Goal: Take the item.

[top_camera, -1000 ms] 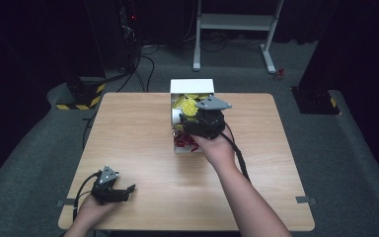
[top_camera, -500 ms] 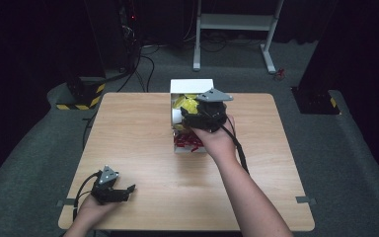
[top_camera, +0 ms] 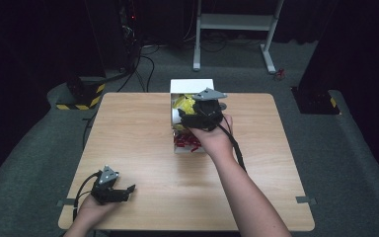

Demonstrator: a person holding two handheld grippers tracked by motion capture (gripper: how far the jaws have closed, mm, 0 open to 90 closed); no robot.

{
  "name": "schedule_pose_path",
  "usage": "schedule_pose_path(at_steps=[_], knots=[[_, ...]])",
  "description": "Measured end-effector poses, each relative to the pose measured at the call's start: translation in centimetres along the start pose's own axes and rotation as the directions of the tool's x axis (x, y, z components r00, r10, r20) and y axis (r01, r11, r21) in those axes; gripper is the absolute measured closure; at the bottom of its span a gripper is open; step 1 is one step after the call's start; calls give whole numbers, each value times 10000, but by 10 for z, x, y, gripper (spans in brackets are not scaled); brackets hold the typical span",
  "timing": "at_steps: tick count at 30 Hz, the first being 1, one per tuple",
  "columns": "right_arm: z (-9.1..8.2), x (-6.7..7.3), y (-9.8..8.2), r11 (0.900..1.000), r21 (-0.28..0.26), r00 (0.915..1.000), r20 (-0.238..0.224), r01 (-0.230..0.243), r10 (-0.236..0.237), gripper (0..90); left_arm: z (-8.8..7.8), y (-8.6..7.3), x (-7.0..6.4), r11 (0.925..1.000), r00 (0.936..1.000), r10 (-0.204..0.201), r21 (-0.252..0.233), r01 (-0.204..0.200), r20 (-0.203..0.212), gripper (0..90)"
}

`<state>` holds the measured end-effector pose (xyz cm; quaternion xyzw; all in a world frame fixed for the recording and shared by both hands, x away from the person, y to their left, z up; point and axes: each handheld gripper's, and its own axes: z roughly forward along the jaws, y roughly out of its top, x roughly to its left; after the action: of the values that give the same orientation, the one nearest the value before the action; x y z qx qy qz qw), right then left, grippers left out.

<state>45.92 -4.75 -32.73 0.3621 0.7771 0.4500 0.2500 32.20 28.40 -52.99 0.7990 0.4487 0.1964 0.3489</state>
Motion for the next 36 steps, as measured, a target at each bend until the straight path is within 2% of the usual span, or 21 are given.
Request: schedule_pose_path(at_steps=[8, 10, 13, 18, 25, 30, 31, 32, 36], knots=[[3, 0, 0, 9997, 229, 10000, -26, -4, 4, 301, 0, 0, 0, 10000, 10000, -33, -27, 33, 6, 146], [4, 1, -1, 9992, 370, 9999, 26, 156, -157, 317, 0, 0, 0, 10000, 10000, -17, -34, 17, 4, 146], [5, 3, -2, 9991, 374, 9998, 49, 216, -218, 372, 0, 0, 0, 10000, 10000, -36, -28, 36, 5, 146], [3, 2, -2, 9994, 260, 9997, 27, 242, -242, 379, 0, 0, 0, 10000, 10000, -30, -29, 30, 5, 147], [-16, 2, 2, 9993, -241, 9996, -46, 270, -271, 380, 2, 2, 2, 9999, 9999, 131, -8, -131, -21, 147], [-38, 2, -2, 9975, -673, 9997, -136, 191, -200, 380, 1, 1, 1, 10000, 10000, 89, -16, -89, 3, 149], [-38, 2, -2, 9975, -673, 9997, -136, 191, -200, 380, 1, 1, 1, 10000, 10000, 70, -5, -70, 9, 149], [-46, 3, -4, 9960, -879, 9996, -224, 147, -167, 381, 1, 1, 1, 10000, 10000, 83, 5, -83, 4, 149], [-60, 6, -7, 9931, -1131, 9986, -391, 310, -356, 381, 1, 1, 0, 10000, 10000, 37, 5, -37, 10, 149]])
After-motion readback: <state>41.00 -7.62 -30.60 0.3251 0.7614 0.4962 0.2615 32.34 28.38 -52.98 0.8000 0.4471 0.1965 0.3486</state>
